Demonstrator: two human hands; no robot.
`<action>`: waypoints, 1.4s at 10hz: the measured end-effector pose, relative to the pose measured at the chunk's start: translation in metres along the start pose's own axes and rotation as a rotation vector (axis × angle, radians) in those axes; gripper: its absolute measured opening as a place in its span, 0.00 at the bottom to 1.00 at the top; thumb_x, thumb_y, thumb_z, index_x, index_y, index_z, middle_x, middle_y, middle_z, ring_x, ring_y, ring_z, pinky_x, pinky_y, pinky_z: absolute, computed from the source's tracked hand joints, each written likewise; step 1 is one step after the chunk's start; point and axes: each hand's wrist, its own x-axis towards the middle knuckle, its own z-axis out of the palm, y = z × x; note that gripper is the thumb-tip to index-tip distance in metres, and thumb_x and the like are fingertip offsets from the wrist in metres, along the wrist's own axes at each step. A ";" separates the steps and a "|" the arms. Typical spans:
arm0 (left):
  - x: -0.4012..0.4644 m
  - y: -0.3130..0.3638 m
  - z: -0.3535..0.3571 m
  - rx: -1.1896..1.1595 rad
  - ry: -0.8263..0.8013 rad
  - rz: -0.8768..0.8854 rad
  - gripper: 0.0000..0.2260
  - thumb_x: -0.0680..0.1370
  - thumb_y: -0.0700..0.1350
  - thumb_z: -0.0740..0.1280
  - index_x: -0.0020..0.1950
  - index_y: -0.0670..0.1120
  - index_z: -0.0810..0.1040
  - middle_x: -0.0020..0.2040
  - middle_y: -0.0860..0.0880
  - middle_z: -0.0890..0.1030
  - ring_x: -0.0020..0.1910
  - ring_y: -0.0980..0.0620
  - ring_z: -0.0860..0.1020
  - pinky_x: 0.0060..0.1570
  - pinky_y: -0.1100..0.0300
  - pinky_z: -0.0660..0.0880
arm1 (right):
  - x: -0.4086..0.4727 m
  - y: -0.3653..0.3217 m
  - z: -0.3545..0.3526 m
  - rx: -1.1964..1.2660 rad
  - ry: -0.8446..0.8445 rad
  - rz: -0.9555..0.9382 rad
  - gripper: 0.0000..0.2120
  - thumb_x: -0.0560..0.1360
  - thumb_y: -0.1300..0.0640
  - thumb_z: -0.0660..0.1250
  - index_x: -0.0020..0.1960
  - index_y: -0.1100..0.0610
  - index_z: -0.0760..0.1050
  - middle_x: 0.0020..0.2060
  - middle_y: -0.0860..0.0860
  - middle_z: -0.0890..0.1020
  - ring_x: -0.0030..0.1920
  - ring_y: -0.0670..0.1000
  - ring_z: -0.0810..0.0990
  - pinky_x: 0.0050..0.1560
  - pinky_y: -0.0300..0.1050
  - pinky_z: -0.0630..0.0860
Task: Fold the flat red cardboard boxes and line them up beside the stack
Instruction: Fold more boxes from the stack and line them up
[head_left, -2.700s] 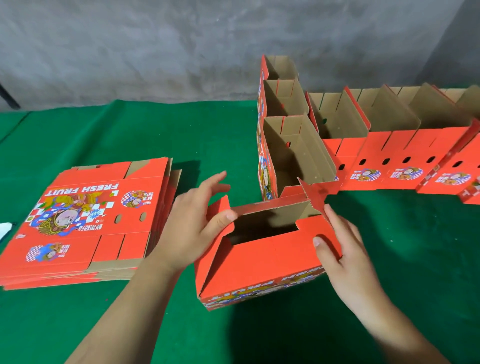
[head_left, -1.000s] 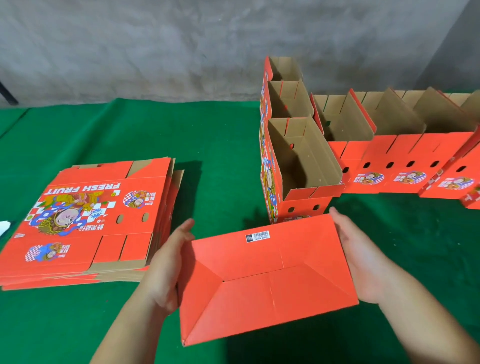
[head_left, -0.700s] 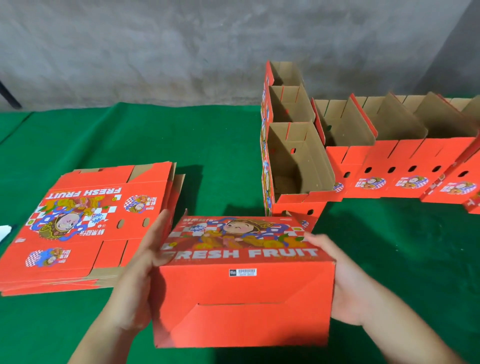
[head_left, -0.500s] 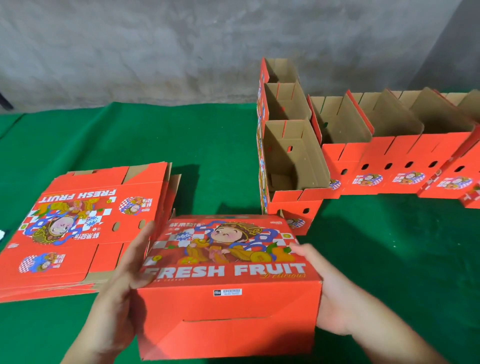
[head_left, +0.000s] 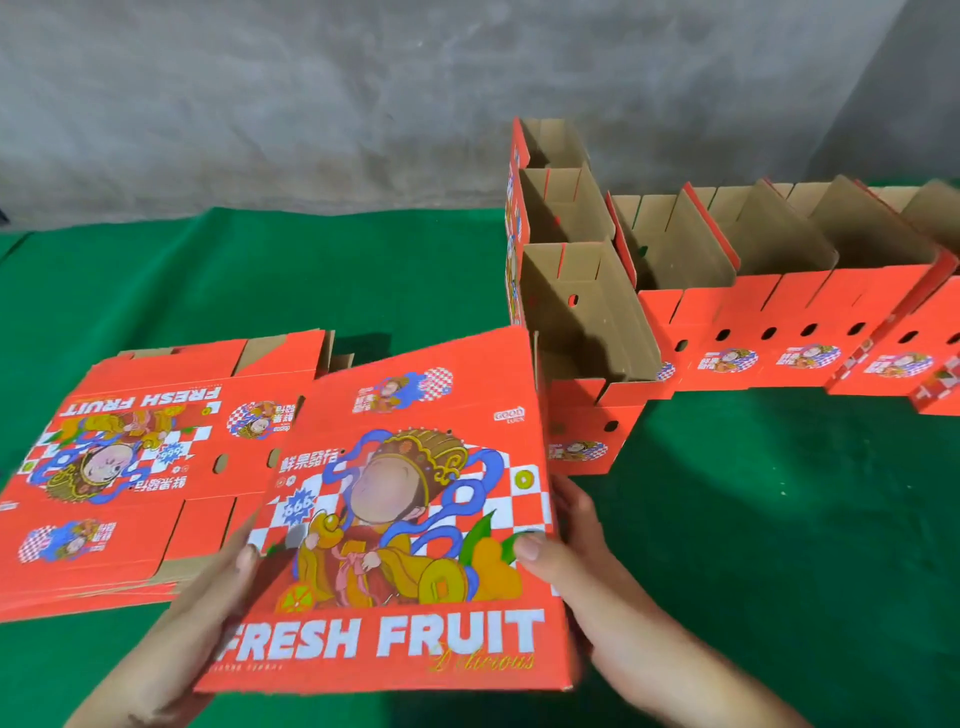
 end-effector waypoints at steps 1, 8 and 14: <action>0.003 -0.022 0.004 0.154 -0.007 0.011 0.26 0.75 0.67 0.73 0.68 0.57 0.79 0.46 0.55 0.87 0.35 0.54 0.84 0.34 0.57 0.80 | -0.008 -0.007 0.002 -0.127 -0.038 -0.079 0.56 0.53 0.22 0.74 0.77 0.35 0.58 0.78 0.38 0.61 0.79 0.41 0.59 0.78 0.51 0.61; 0.096 0.021 0.185 0.422 0.051 0.328 0.29 0.85 0.67 0.50 0.58 0.50 0.84 0.54 0.53 0.86 0.63 0.46 0.81 0.60 0.52 0.75 | 0.115 0.095 -0.008 -0.247 0.376 -0.258 0.52 0.68 0.51 0.79 0.77 0.38 0.45 0.74 0.49 0.60 0.75 0.45 0.65 0.74 0.37 0.60; 0.116 -0.017 0.183 0.033 -0.230 -0.118 0.41 0.72 0.81 0.50 0.80 0.63 0.68 0.76 0.58 0.75 0.74 0.57 0.74 0.79 0.46 0.64 | 0.092 0.116 -0.034 -0.422 0.455 -0.108 0.35 0.74 0.60 0.72 0.73 0.42 0.58 0.61 0.37 0.62 0.64 0.40 0.67 0.70 0.53 0.67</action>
